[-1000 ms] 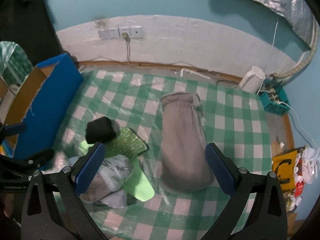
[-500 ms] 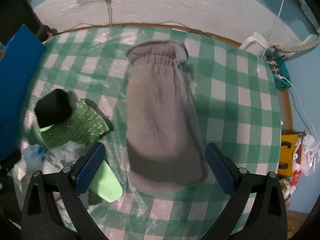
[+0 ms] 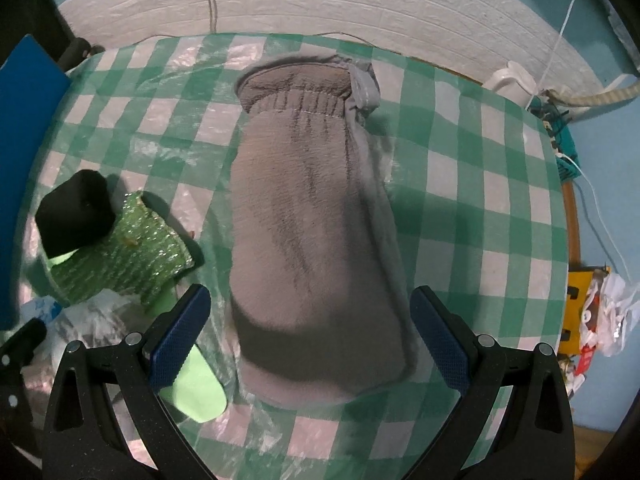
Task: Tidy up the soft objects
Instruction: 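Grasp grey fleece tube with right tool while left tool grasps light blue bag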
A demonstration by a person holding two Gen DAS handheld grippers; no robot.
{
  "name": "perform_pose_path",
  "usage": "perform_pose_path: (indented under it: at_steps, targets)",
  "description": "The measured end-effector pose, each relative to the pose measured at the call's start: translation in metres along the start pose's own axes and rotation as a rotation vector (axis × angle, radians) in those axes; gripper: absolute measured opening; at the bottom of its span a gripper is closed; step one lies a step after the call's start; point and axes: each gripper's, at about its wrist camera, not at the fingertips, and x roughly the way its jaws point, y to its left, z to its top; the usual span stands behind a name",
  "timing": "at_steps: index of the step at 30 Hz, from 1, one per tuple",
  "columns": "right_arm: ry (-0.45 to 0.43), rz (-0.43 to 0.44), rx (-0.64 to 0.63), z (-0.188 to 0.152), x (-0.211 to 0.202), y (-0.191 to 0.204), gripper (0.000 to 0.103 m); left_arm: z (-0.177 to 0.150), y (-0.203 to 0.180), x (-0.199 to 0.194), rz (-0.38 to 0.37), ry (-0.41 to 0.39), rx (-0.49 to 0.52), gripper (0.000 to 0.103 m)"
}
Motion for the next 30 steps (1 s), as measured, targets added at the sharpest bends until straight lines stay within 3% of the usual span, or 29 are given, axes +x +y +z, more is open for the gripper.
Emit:
perform_pose_path:
  at_steps: [7,24,27,30]
  targets:
    - [0.03,-0.023,-0.001,0.002,0.018,-0.001,0.099,0.001,0.006,0.008,-0.109,0.05,-0.043,0.101]
    - [0.052,-0.061,-0.018,0.002,0.037,-0.003,0.099,0.013,-0.022,0.036,-0.083,0.07,0.105,0.1]
    - [0.051,-0.064,-0.027,0.002,0.04,-0.004,0.097,0.01,-0.023,0.045,-0.107,0.066,0.101,0.086]
    - [0.052,-0.052,-0.023,0.003,0.038,-0.005,0.09,0.009,-0.028,0.053,-0.108,0.096,0.116,0.057]
